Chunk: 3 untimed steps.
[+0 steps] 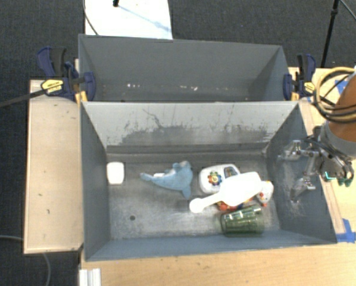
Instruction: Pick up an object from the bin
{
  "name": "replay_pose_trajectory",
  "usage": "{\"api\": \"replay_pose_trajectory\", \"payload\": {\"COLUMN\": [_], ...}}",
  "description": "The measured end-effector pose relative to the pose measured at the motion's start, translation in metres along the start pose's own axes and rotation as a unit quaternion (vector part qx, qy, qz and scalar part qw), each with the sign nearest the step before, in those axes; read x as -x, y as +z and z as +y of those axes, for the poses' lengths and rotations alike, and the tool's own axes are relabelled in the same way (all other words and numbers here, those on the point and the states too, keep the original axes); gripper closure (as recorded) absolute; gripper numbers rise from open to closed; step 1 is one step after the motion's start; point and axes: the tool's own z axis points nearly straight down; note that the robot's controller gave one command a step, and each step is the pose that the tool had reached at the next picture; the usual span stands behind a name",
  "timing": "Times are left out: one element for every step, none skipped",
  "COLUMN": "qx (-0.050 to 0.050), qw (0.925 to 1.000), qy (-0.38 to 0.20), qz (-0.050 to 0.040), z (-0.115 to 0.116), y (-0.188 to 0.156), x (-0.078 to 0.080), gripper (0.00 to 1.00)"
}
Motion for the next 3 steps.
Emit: {"api": "replay_pose_trajectory", "payload": {"qx": [-0.001, -0.001, -0.001], "qw": [1.0, 0.9978, 0.9777], "qy": [-0.003, -0.066, -0.21], "qz": [-0.004, -0.0051, -0.0043], "z": [0.001, 0.028, 0.058], "y": [-0.004, 0.043, 0.057], "x": [0.002, 0.019, 0.045], "gripper": [0.0, 0.0, 0.0]}}
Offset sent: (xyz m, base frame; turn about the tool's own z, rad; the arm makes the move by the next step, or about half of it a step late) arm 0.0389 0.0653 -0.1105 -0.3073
